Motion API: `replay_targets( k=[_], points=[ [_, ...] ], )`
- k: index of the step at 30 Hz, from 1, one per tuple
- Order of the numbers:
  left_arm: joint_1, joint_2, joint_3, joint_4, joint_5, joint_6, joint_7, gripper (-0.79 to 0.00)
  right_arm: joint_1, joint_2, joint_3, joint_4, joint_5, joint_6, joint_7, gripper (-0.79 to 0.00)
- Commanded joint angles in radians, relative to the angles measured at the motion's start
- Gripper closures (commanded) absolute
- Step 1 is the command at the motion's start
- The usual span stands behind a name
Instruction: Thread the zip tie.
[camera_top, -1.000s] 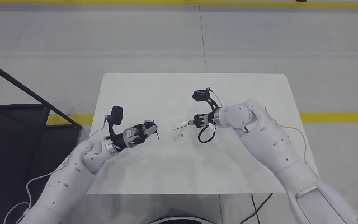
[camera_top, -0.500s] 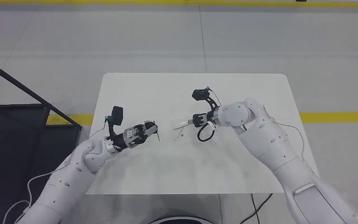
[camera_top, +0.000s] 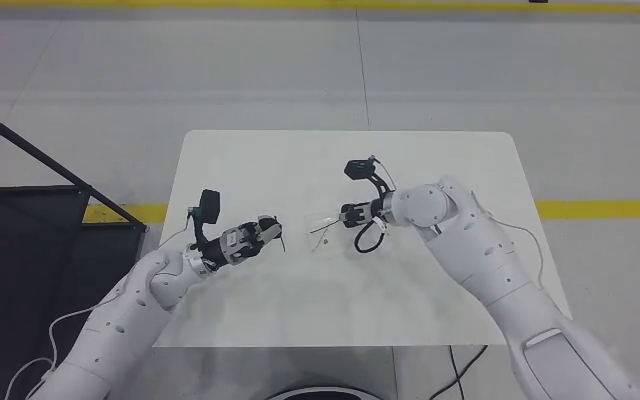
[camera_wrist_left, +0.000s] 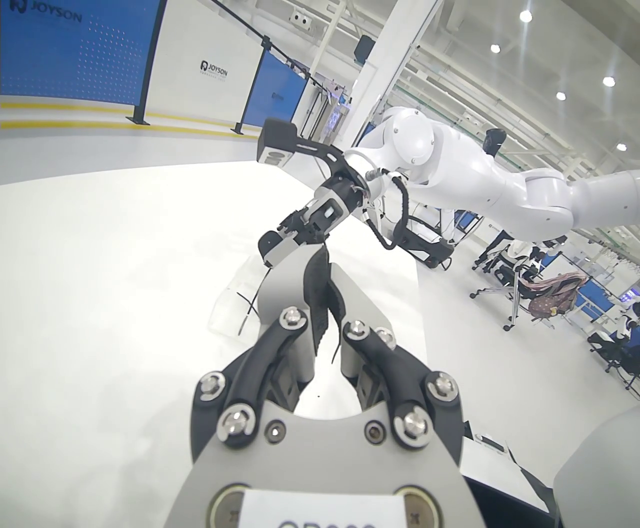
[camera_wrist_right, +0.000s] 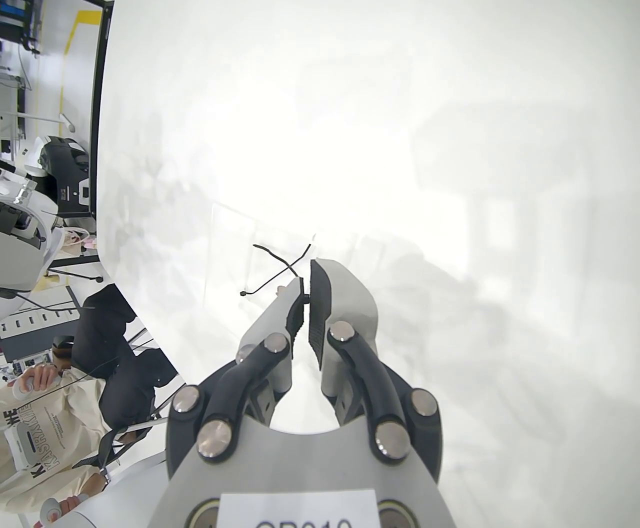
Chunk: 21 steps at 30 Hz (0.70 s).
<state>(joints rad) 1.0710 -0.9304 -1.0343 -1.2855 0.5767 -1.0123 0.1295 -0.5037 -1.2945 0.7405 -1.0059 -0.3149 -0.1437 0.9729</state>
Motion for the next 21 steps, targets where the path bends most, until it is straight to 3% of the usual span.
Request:
replay_targets(
  k=[1, 5, 12, 21],
  points=[
    [0.0, 0.0, 0.0, 0.0, 0.0, 0.0, 0.0, 0.0, -0.004, 0.001, 0.007, -0.003, 0.001, -0.003, -0.004, -0.046],
    [0.0, 0.0, 0.0, 0.0, 0.0, 0.0, 0.0, 0.0, -0.013, 0.005, 0.022, -0.013, -0.004, -0.007, -0.015, 0.0],
    [0.0, 0.0, 0.0, 0.0, 0.0, 0.0, 0.0, 0.0, -0.066, 0.027, 0.086, -0.068, -0.001, -0.044, -0.062, 0.0],
    [0.0, 0.0, 0.0, 0.0, 0.0, 0.0, 0.0, 0.0, -0.253, 0.097, 0.252, -0.287, -0.018, -0.125, -0.067, 0.0]
  ],
)
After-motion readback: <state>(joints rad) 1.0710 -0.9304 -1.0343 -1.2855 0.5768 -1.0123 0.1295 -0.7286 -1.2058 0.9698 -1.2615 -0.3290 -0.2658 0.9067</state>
